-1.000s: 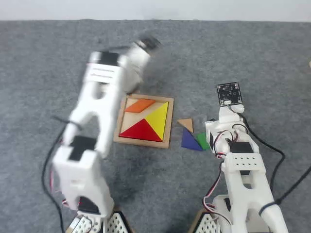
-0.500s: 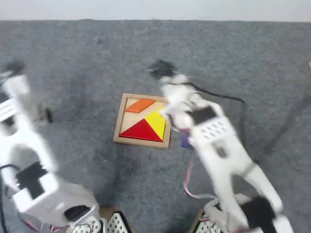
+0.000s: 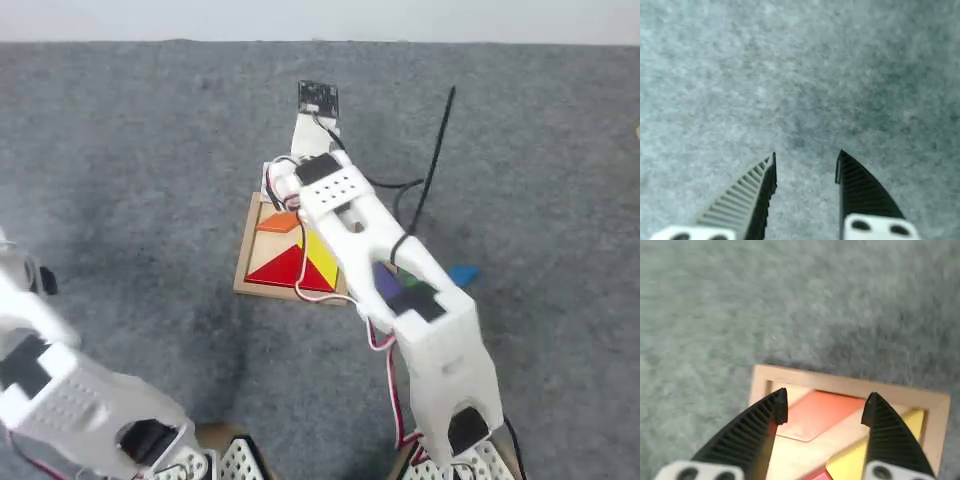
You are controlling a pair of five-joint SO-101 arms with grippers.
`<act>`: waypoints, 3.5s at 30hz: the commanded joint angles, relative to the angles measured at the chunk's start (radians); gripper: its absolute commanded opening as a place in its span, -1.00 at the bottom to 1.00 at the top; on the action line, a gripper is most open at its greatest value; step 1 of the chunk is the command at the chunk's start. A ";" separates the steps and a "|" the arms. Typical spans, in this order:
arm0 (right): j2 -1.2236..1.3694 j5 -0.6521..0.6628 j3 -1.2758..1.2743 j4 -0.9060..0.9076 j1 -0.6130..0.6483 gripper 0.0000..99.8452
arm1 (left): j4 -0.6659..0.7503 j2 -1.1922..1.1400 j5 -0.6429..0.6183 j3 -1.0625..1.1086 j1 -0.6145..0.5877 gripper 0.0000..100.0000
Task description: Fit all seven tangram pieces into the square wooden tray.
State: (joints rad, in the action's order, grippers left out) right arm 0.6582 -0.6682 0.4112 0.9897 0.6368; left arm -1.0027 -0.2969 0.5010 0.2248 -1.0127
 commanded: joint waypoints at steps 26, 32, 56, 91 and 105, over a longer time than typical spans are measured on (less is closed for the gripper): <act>0.128 -0.245 0.295 0.211 0.070 -0.68 | 0.041 0.015 0.011 -0.008 0.020 -0.62; 0.203 -0.238 0.377 0.234 0.054 -0.68 | 0.043 0.015 0.011 -0.008 0.018 -0.62; 0.371 -0.236 0.611 0.441 0.048 -0.38 | 0.041 0.015 0.011 -0.005 0.017 -0.62; 0.544 -0.146 0.850 0.573 0.064 -0.70 | 0.038 0.017 0.011 -0.007 -0.006 -0.62; 0.532 -0.158 0.977 0.704 0.056 -0.83 | 0.038 0.017 0.011 -0.004 -0.006 -0.62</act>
State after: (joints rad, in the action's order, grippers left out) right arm 1.2029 -0.8109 1.3241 1.6448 0.7012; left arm -0.9720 -0.2969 0.5102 0.2248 -1.0127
